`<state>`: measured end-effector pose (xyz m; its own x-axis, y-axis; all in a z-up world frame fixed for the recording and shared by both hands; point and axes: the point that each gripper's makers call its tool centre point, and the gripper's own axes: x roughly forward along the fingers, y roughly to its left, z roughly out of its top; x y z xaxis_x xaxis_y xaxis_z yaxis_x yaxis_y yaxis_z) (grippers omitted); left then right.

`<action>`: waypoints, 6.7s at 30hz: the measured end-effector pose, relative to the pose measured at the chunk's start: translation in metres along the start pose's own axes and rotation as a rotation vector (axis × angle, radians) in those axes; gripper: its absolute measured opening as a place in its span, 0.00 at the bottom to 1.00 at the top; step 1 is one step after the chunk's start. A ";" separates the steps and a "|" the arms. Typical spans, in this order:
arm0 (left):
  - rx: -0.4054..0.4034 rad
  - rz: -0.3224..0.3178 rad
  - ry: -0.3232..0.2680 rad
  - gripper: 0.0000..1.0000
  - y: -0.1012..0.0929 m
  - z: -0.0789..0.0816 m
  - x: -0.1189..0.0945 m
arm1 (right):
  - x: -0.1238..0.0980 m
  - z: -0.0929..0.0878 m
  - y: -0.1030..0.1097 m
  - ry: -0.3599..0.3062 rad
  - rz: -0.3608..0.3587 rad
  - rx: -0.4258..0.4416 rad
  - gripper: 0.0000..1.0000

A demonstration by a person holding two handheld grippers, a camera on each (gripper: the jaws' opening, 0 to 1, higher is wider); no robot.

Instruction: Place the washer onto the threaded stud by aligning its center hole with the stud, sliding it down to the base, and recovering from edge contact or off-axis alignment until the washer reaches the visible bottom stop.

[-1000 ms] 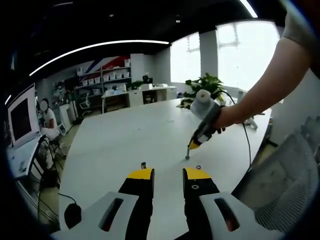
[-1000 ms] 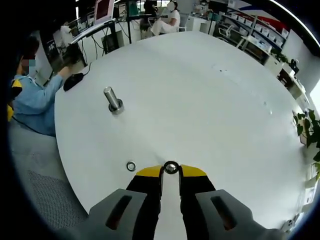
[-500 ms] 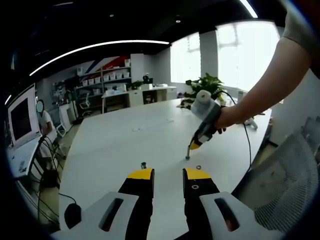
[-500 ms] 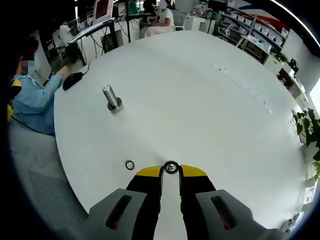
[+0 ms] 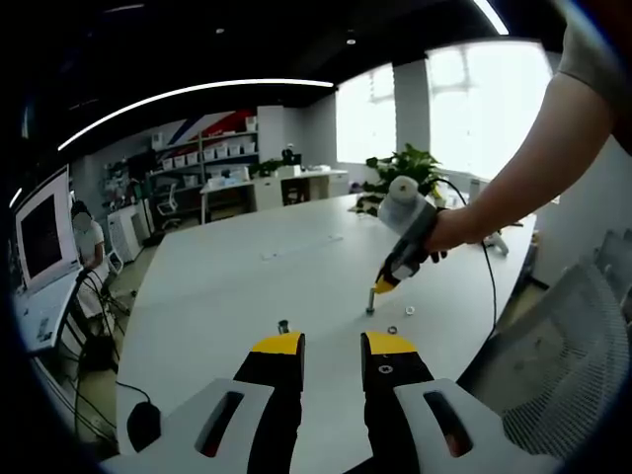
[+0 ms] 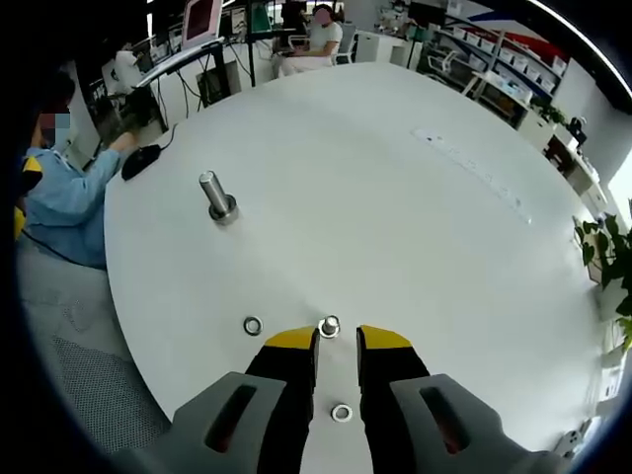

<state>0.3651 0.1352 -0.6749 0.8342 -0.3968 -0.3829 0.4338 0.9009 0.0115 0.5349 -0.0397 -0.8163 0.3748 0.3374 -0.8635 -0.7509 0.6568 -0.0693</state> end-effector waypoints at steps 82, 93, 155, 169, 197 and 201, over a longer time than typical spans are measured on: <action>0.003 -0.004 0.025 0.21 -0.002 -0.005 0.002 | -0.018 -0.109 -0.042 0.081 -0.058 0.143 0.18; 0.008 0.004 0.032 0.21 -0.001 -0.006 0.002 | -0.012 -0.122 -0.037 0.111 -0.049 0.139 0.18; 0.032 -0.014 0.057 0.21 -0.006 -0.010 0.005 | -0.006 -0.137 -0.036 0.137 -0.022 0.192 0.20; 0.034 -0.011 0.057 0.21 -0.006 -0.010 0.005 | -0.008 -0.140 -0.037 0.131 -0.028 0.200 0.18; 0.036 -0.005 0.058 0.21 -0.004 -0.010 0.004 | -0.007 -0.140 -0.041 0.112 -0.043 0.203 0.14; 0.036 -0.005 0.056 0.21 -0.004 -0.010 0.004 | -0.008 -0.138 -0.039 0.113 -0.046 0.191 0.14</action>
<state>0.3635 0.1313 -0.6855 0.8122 -0.3901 -0.4337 0.4508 0.8916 0.0422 0.4865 -0.1614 -0.8762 0.3347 0.2338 -0.9129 -0.6141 0.7889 -0.0231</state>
